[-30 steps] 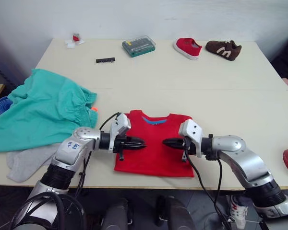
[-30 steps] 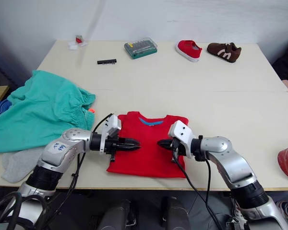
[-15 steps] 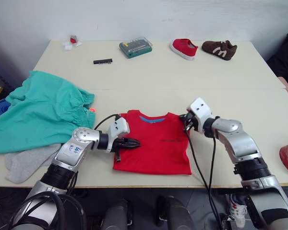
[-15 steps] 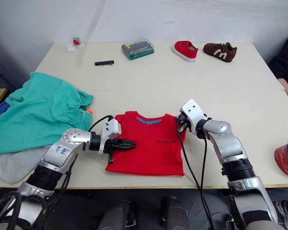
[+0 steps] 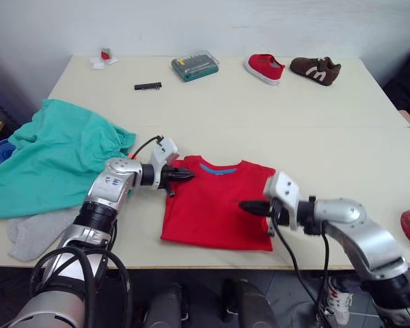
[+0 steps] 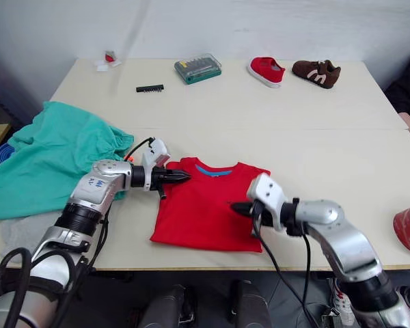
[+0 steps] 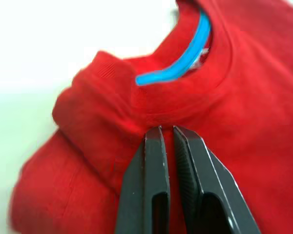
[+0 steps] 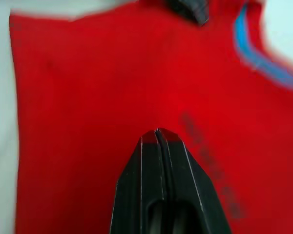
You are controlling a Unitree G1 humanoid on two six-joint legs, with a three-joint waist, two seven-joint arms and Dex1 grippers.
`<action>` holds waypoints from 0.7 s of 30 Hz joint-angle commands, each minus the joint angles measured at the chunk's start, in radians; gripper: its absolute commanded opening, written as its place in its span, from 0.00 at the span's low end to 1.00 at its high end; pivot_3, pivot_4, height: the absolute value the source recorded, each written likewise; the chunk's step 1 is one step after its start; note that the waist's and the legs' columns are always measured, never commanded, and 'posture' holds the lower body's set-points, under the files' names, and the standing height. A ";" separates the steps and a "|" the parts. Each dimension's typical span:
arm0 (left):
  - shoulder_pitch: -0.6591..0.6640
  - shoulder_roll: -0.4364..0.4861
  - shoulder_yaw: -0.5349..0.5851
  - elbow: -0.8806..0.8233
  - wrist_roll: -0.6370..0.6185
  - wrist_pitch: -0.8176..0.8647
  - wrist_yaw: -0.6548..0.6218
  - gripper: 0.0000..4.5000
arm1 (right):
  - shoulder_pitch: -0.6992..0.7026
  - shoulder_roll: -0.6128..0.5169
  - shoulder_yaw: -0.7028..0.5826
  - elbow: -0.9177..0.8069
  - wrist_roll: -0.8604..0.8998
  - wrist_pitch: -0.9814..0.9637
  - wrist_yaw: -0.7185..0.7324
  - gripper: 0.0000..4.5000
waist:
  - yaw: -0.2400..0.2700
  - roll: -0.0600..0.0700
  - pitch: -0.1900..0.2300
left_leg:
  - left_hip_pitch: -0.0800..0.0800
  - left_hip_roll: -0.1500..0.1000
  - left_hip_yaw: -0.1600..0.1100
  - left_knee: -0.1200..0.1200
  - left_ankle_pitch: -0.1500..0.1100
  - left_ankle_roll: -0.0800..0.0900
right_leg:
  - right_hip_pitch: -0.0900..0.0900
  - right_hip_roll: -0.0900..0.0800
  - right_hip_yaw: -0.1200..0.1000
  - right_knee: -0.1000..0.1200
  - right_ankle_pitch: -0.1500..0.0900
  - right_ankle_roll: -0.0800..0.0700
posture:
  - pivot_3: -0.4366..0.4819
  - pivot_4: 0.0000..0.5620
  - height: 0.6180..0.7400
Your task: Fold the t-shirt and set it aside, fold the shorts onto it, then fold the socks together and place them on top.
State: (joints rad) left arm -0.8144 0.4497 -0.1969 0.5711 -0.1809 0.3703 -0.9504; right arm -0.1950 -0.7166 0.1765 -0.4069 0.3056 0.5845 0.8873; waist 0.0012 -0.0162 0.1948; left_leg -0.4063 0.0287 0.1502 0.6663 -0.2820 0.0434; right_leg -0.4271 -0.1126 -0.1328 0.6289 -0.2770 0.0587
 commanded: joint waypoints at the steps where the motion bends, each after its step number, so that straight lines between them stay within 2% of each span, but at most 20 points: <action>1: -0.044 0.008 0.002 0.117 0.061 -0.088 0.006 0.09 | 0.039 -0.038 0.004 -0.078 -0.022 -0.024 0.006 0.00 | 0.000 0.000 0.000 | 0.000 0.000 0.000 0.000 0.000 0.000 | 0.000 0.000 0.000 0.000 0.000 0.000 | 0.48 0.27 1.00; 6: -0.110 0.022 0.036 0.259 0.091 -0.169 0.020 0.09 | 0.141 -0.103 -0.052 -0.145 -0.005 0.014 -0.002 0.00 | -0.001 -0.001 0.000 | 0.001 0.001 -0.001 0.000 0.000 -0.001 | 0.000 0.000 0.000 0.000 0.000 0.000 | 0.48 0.27 1.00; 10: -0.122 0.050 0.069 0.253 0.080 -0.209 -0.017 0.09 | 0.225 -0.116 -0.167 -0.213 0.080 0.056 -0.001 0.00 | 0.002 -0.001 0.000 | 0.001 0.001 -0.001 0.000 0.000 -0.001 | 0.000 0.000 0.000 0.000 0.000 0.000 | 0.48 0.27 1.00; 15: -0.053 0.097 0.135 -0.059 -0.089 -0.085 -0.225 0.09 | 0.220 -0.059 -0.400 -0.246 0.319 0.310 -0.099 0.00 | -0.002 -0.003 0.000 | 0.000 0.001 -0.001 -0.001 0.000 -0.002 | 0.000 0.000 0.000 0.000 0.000 0.000 | 0.48 0.27 1.00; 18: 0.017 0.136 0.177 -0.290 -0.232 0.060 -0.322 0.09 | 0.164 -0.046 -0.507 -0.169 0.477 0.515 -0.149 0.00 | -0.002 -0.003 0.000 | 0.000 0.001 -0.002 0.000 0.000 -0.002 | 0.000 -0.001 0.000 -0.001 0.000 -0.001 | 0.48 0.27 1.00; 19: 0.038 0.152 0.191 -0.359 -0.277 0.115 -0.340 0.12 | 0.144 -0.038 -0.536 -0.138 0.525 0.576 -0.165 0.00 | -0.002 -0.003 0.000 | 0.000 0.001 -0.002 -0.001 0.000 -0.002 | 0.000 -0.001 0.000 -0.001 0.000 -0.001 | 0.48 0.27 1.00; 21: 0.070 0.184 0.206 -0.450 -0.315 0.169 -0.344 0.22 | 0.103 -0.022 -0.572 -0.075 0.600 0.685 -0.197 0.08 | -0.002 -0.003 0.000 | 0.000 0.001 -0.003 -0.001 0.000 -0.002 | 0.001 -0.001 0.000 -0.001 0.000 -0.001 | 0.48 0.27 1.00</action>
State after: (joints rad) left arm -0.7465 0.6172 -0.0202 0.1926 -0.4491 0.5028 -1.2801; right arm -0.0823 -0.7443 -0.3580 -0.4979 0.8400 1.2036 0.7082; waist -0.0012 -0.0187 0.1952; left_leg -0.4060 0.0302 0.1473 0.6655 -0.2820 0.0413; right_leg -0.4266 -0.1134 -0.1325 0.6284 -0.2775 0.0571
